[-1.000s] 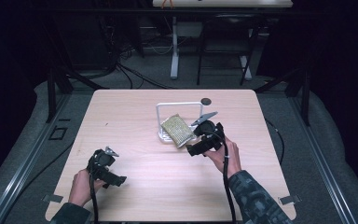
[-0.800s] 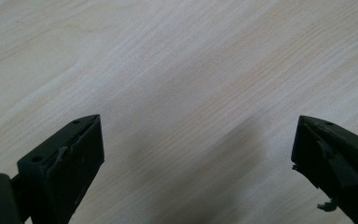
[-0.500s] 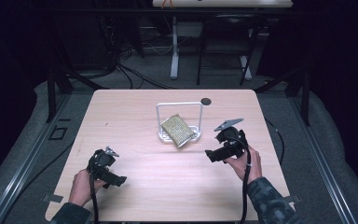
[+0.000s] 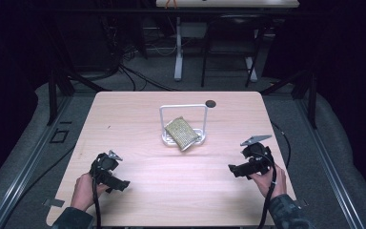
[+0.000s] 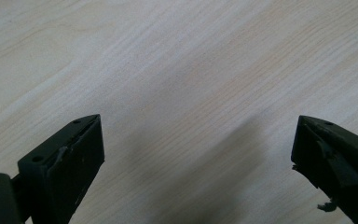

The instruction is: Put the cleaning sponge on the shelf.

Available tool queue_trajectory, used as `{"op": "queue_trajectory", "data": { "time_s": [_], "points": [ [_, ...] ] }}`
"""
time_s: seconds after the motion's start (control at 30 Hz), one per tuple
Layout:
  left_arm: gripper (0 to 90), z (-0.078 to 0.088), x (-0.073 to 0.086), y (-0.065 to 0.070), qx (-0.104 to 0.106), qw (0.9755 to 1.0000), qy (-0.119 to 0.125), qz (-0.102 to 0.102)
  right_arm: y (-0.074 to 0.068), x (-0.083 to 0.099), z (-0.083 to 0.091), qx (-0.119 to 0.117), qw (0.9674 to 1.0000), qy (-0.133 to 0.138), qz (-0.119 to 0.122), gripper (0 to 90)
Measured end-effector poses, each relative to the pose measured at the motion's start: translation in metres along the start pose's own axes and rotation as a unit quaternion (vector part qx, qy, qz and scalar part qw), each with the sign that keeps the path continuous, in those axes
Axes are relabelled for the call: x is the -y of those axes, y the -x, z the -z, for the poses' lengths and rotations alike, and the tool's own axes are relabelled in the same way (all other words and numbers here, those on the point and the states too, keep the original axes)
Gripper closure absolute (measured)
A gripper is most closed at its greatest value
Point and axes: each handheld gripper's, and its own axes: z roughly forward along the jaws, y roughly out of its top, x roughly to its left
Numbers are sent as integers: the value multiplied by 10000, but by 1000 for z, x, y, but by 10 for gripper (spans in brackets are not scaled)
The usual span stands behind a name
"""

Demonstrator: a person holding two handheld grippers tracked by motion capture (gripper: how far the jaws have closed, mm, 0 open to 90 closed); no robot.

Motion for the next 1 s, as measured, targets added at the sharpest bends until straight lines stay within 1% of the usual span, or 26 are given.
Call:
{"op": "queue_trajectory", "data": {
  "time_s": [0.2,0.23,0.3,0.37,0.4,0.5,0.57,0.63,0.73,0.83,0.87,1.0],
  "points": [
    [26,-1,-1,1,18,10000,-10,-19,9,24,-4,52,9997,-56,-236,24],
    [26,-2,-1,1,31,10000,-27,-32,11,33,-5,144,9994,-92,-288,24],
    [26,-2,-2,1,32,10000,-32,-36,12,36,-6,145,9993,-117,-309,24],
    [26,-2,-2,2,33,10000,-35,-47,15,43,-9,150,9989,-100,-425,24],
    [26,-2,-2,2,39,10000,-26,-46,17,47,-12,202,9987,-240,-411,24],
    [26,-2,-3,1,46,10000,-32,-65,17,49,-15,243,9986,-228,-420,25],
    [26,-2,-3,1,49,10000,-36,-73,18,51,-19,258,9984,-333,-380,24],
    [26,-2,-3,1,55,10000,-35,-58,18,51,-19,266,9983,-363,-370,24],
    [26,-2,-3,0,54,10000,-36,-65,18,50,-19,270,9983,-308,-406,24],
    [26,-2,-3,0,56,9999,-54,-73,17,50,-19,262,9983,-373,-362,24],
    [26,-2,-3,0,59,9999,-56,-87,17,51,-22,263,9981,-459,-317,24],
    [26,-3,-3,0,64,9999,-56,-76,17,51,-24,243,9978,-537,-313,27]
  ]
}}
